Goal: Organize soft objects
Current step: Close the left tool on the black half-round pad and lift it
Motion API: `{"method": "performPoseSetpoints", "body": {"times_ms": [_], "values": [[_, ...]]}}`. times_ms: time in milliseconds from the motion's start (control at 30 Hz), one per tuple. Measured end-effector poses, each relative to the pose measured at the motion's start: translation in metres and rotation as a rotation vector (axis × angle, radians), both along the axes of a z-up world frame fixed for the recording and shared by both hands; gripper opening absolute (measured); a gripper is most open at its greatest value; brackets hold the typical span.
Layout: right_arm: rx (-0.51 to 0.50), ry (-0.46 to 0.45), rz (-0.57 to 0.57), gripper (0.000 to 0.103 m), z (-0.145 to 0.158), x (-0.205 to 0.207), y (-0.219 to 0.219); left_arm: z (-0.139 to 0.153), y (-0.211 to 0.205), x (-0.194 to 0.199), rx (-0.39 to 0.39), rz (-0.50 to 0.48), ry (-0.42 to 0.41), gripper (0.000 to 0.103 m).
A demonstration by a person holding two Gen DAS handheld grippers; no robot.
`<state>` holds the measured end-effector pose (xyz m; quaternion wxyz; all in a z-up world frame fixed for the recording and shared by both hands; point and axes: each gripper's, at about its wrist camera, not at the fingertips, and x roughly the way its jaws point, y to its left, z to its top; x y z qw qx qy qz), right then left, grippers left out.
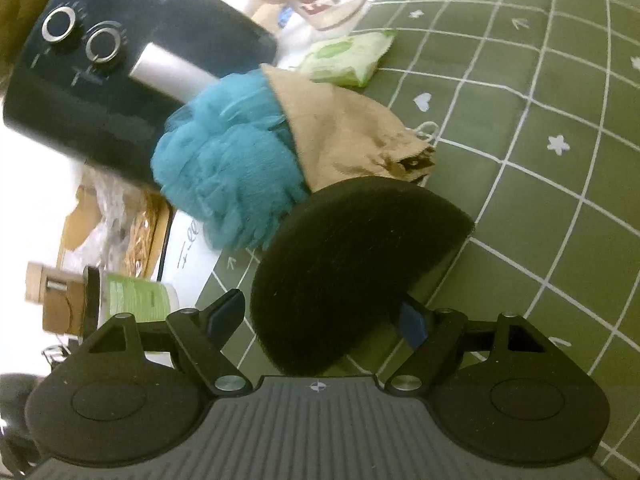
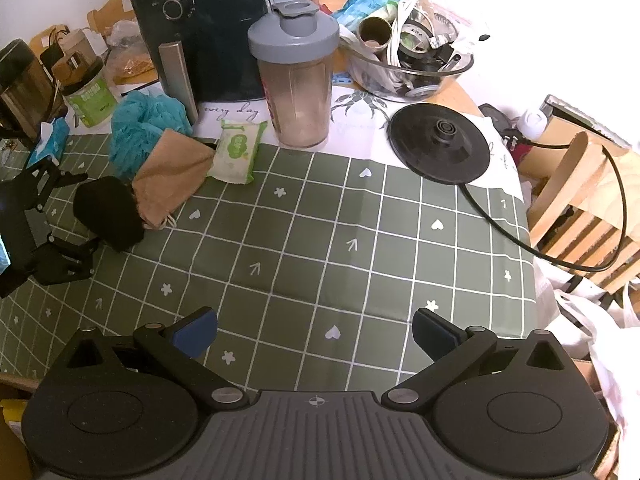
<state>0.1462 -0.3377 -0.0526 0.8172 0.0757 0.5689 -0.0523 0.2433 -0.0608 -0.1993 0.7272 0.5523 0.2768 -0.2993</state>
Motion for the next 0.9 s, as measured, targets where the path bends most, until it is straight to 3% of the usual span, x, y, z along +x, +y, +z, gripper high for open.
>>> {"method": "performPoseSetpoints", "body": {"times_ms": [100, 133, 333, 667, 900], "values": [[-0.006, 0.006, 0.008, 0.103, -0.001, 0.001, 0.001, -0.003, -0.005, -0.004, 0.026, -0.037, -0.016, 0.077], [-0.007, 0.006, 0.011, 0.103, -0.001, 0.001, 0.001, -0.002, -0.005, -0.007, 0.029, -0.060, -0.024, 0.070], [-0.025, -0.003, 0.044, 0.103, -0.001, 0.009, 0.000, 0.000, -0.005, -0.019, 0.033, -0.130, -0.024, 0.067], [-0.043, -0.052, 0.131, 0.103, -0.003, 0.027, 0.000, 0.032, 0.007, -0.025, -0.073, -0.059, -0.018, 0.066], [-0.038, -0.112, 0.226, 0.103, -0.006, 0.042, 0.002, 0.060, 0.022, -0.028, -0.187, 0.079, 0.027, 0.066]]}}
